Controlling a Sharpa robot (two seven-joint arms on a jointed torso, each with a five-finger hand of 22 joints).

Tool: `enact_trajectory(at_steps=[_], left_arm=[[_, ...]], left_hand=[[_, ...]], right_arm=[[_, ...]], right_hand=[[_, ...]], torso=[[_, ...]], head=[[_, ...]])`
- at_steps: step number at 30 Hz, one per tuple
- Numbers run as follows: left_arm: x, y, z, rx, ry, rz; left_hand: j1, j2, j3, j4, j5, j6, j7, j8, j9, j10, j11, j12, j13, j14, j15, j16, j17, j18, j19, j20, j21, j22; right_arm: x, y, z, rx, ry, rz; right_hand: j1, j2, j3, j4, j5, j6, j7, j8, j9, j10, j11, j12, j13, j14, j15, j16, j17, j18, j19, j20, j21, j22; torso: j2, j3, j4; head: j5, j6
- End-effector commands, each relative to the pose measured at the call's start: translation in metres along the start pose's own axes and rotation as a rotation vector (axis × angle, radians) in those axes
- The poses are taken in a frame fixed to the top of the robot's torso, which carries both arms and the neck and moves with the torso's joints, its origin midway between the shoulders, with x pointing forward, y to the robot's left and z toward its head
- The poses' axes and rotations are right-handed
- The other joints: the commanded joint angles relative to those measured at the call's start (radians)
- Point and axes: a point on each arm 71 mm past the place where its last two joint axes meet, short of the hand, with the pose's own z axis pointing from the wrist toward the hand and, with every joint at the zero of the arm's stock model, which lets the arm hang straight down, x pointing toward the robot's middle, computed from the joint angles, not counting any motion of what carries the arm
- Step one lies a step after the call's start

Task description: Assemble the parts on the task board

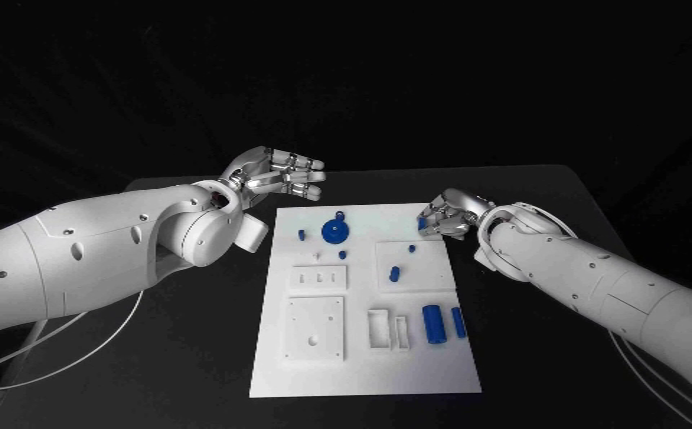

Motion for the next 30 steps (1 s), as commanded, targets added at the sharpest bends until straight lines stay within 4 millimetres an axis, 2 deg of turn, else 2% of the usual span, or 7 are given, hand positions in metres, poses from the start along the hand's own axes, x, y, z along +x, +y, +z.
enact_trajectory(at_steps=[1,9,14,18,21,28,30], left_arm=[[0.002,-0.001,0.0,0.004,0.018,-0.002],[0.0,-0.001,0.0,0.005,0.001,0.003],[-0.001,0.0,0.0,0.002,0.0,0.006],[-0.002,0.0,0.001,-0.016,0.004,0.018],[-0.003,0.003,0.002,-0.062,0.014,0.027],[0.0,0.012,0.006,-0.188,0.06,0.064],[0.001,0.015,0.007,-0.227,0.072,0.069]], left_hand=[[-0.004,0.01,0.0,0.005,-0.001,0.007,-0.008,0.002,0.002,0.017,-0.003,-0.001,0.0,0.001,-0.007,-0.001,0.001,0.005,0.004,0.002,-0.006,-0.001],[-0.003,0.037,0.011,0.007,0.003,0.076,-0.029,0.006,0.002,0.063,-0.021,-0.001,-0.001,0.016,-0.019,0.007,0.004,0.002,0.011,-0.009,0.003,0.004],[0.002,0.053,0.024,0.007,0.008,0.155,-0.056,0.007,0.007,0.137,-0.051,-0.001,-0.001,0.072,-0.048,0.052,0.023,0.0,0.048,-0.034,0.039,0.023],[-0.008,0.053,0.026,0.01,0.007,0.201,-0.069,-0.014,0.003,0.189,-0.071,-0.003,-0.002,0.099,-0.073,0.132,0.062,-0.017,0.065,-0.065,0.099,0.06],[-0.04,0.054,0.015,0.033,-0.004,0.189,-0.076,-0.013,0.003,0.241,-0.09,0.0,-0.001,0.115,-0.09,0.201,0.099,-0.025,0.075,-0.081,0.14,0.085],[-0.07,0.038,-0.026,0.094,-0.026,0.154,-0.069,-0.011,0.004,0.315,-0.108,0.015,0.001,0.045,-0.113,0.445,0.221,-0.042,0.056,-0.111,0.25,0.164],[-0.08,0.035,-0.033,0.105,-0.029,0.138,-0.068,-0.012,0.003,0.33,-0.109,0.027,0.005,0.04,-0.116,0.479,0.233,-0.042,0.05,-0.113,0.268,0.178]], right_arm=[[-0.001,0.001,0.0,0.003,-0.028,-0.013],[-0.003,0.002,0.0,0.006,-0.058,-0.009],[-0.004,0.005,0.0,0.009,-0.061,0.003],[-0.007,0.009,-0.001,0.011,-0.056,0.006],[-0.009,0.013,-0.001,0.011,-0.042,0.0],[-0.01,0.031,-0.002,-0.01,-0.006,-0.022],[-0.01,0.037,-0.002,-0.021,0.003,-0.028]], right_hand=[[0.005,0.014,0.011,-0.001,-0.01,0.018,-0.004,0.003,0.002,0.005,-0.005,0.003,0.001,0.006,-0.005,0.006,0.001,-0.003,0.014,-0.007,0.006,0.082],[-0.004,0.022,0.023,0.006,-0.008,0.072,-0.018,0.003,0.005,0.014,-0.014,0.002,0.004,0.01,-0.012,0.009,0.009,-0.008,0.017,-0.014,0.014,0.083],[-0.006,0.025,0.004,0.014,-0.007,0.088,-0.025,0.004,0.008,0.014,-0.018,-0.004,0.004,0.01,-0.015,0.008,0.014,-0.011,0.018,-0.017,0.015,0.083],[-0.003,0.027,-0.003,0.013,-0.007,0.091,-0.026,0.004,0.008,0.015,-0.018,-0.006,0.004,0.01,-0.015,0.006,0.015,-0.011,0.019,-0.019,0.014,0.083],[-0.005,0.028,-0.009,0.016,-0.012,0.09,-0.027,0.004,0.008,0.013,-0.019,-0.009,0.004,0.011,-0.016,0.005,0.016,-0.009,0.019,-0.019,0.01,0.083],[-0.001,0.029,-0.016,0.013,-0.015,0.091,-0.027,0.004,0.008,0.015,-0.019,-0.008,0.007,0.011,-0.015,0.005,0.018,-0.008,0.02,-0.018,0.01,0.083],[-0.001,0.029,-0.016,0.013,-0.015,0.091,-0.027,0.004,0.008,0.015,-0.019,-0.008,0.007,0.011,-0.015,0.005,0.018,-0.008,0.02,-0.018,0.01,0.083]], torso=[[0.0,0.0004,-0.0001],[0.0,0.0007,-0.0006],[-0.002,0.0012,-0.0032],[-0.005,-0.0003,-0.0071],[-0.012,-0.0011,-0.0107],[-0.036,-0.0041,-0.0174],[-0.044,-0.0049,-0.0196]], head=[[-0.001,0.0],[-0.005,0.002],[-0.005,0.003],[-0.006,0.006],[-0.004,0.005],[0.004,0.002],[0.007,-0.001]])
